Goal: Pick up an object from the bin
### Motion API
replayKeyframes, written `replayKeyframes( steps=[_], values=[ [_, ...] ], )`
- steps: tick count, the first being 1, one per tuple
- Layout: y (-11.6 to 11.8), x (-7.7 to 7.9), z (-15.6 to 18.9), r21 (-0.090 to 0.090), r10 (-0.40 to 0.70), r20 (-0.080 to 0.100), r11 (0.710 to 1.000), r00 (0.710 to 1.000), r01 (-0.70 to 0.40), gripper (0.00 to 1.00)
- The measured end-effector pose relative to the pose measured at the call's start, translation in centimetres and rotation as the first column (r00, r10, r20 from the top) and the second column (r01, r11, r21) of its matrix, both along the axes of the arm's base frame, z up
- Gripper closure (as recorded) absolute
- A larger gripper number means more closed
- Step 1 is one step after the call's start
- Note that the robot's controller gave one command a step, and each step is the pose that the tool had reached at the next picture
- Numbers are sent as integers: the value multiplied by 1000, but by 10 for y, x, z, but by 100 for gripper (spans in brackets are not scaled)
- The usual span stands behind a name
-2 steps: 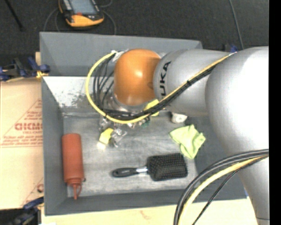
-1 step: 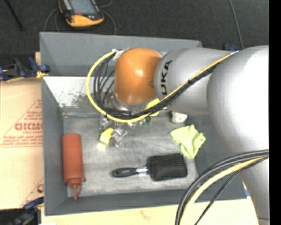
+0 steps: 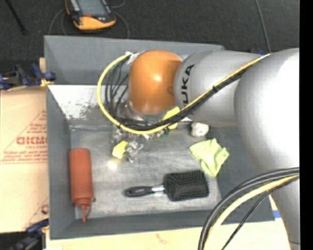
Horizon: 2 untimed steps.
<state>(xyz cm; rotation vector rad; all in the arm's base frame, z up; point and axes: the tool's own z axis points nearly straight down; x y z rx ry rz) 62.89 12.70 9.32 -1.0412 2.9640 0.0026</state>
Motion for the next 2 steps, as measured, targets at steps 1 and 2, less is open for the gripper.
replayKeyframes(
  steps=[1,2],
  values=[
    [0,0,20,-1,0,-2,1000,1000,0,100],
    [0,1,39,-1,-2,4,1000,1000,2,100]
  ],
)
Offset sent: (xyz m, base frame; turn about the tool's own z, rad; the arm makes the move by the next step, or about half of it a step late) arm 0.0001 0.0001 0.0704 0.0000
